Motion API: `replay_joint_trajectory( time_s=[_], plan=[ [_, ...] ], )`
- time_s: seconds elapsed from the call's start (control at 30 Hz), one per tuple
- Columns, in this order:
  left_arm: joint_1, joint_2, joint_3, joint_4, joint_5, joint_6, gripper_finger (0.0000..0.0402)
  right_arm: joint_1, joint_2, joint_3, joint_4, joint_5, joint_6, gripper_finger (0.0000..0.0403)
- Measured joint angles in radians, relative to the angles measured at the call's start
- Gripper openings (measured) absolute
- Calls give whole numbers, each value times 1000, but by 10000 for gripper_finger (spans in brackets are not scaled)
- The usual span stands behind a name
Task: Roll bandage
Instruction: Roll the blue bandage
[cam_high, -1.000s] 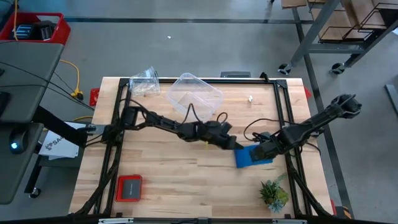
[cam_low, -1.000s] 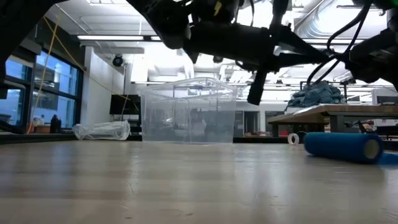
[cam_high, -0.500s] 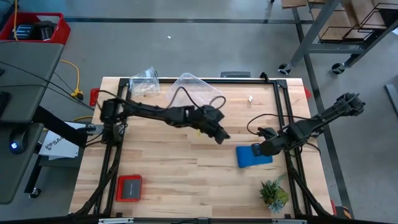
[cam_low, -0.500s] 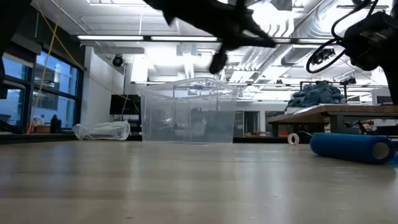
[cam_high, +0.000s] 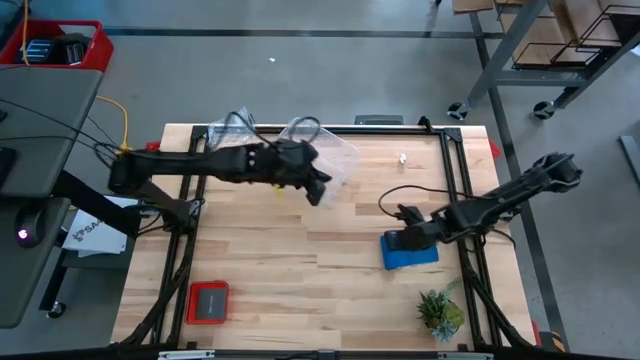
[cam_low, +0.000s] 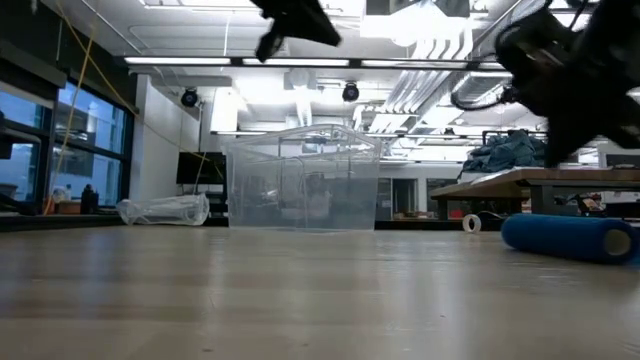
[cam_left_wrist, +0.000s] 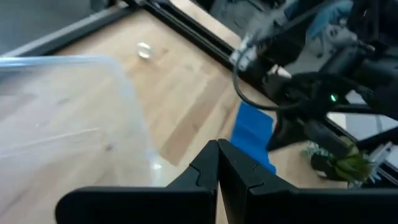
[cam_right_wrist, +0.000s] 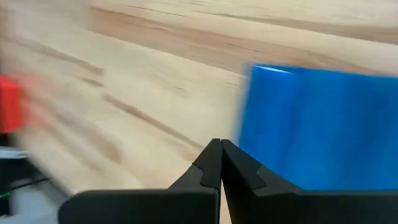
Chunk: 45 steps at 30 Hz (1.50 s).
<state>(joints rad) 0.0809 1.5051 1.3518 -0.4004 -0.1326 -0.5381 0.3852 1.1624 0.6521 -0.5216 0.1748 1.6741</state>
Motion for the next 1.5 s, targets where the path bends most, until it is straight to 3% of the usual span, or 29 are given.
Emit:
replay_joint_trajectory(
  time_s=[0.1,0.3,0.6,0.87,1.27,1.5],
  plan=[
    [1,-71,-66,3,-51,-8,0,-36,44,0,87,-28,-44,0],
    [1,-145,-160,8,-77,-62,0,-87,146,0,92,-108,-82,0],
    [-3,-140,-214,29,-76,-112,0,-104,192,0,231,-124,-105,0],
    [-3,-135,-214,67,-77,-107,0,-104,282,-1,243,-187,-101,0],
    [-3,-135,-214,62,-87,-103,0,-103,229,-1,114,-212,-104,0],
    [-3,-135,-214,62,-103,-93,0,-103,175,2,-66,-227,-107,0]
  ],
)
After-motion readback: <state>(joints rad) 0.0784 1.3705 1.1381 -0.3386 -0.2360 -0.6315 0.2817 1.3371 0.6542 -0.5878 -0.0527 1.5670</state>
